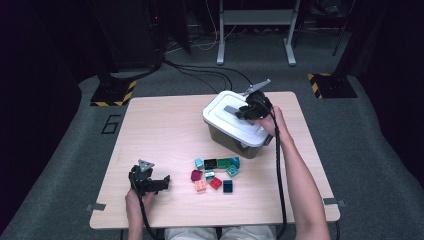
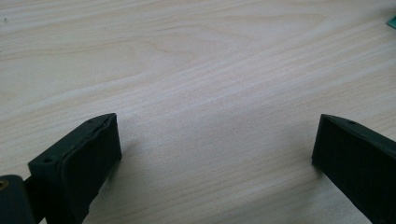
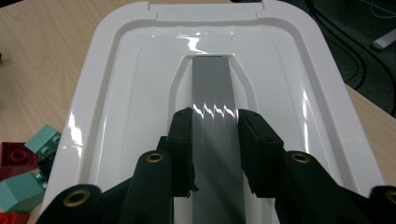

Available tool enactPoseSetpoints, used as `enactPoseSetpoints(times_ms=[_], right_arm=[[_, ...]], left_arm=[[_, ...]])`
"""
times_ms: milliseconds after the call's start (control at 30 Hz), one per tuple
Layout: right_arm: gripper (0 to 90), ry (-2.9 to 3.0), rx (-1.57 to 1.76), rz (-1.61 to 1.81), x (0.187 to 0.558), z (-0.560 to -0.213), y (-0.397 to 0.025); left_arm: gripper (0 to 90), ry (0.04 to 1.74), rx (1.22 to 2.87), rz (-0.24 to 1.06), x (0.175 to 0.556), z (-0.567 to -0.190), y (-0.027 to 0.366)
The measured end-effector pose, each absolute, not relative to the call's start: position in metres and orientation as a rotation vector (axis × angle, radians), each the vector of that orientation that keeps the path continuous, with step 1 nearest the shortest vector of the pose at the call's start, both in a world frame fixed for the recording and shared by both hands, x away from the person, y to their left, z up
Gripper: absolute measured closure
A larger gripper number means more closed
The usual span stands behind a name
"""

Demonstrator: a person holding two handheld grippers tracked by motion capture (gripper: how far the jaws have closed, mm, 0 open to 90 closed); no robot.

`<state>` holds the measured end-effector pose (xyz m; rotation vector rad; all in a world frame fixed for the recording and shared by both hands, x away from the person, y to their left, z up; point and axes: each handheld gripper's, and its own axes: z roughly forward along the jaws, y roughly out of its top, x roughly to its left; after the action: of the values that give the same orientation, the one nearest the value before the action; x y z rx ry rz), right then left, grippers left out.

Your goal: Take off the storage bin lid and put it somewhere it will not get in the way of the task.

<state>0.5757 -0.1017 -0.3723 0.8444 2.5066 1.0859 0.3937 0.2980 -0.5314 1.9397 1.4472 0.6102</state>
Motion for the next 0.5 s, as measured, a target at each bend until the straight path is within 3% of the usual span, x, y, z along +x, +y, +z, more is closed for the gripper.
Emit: enactPoseSetpoints(times_ms=[500], right_arm=[[66.9,2.412,0.904,1.083,0.562,-0.349,-0.107]], left_arm=[[1.0,1.444,1.94,0.613,0.394,-0.531,0.298]])
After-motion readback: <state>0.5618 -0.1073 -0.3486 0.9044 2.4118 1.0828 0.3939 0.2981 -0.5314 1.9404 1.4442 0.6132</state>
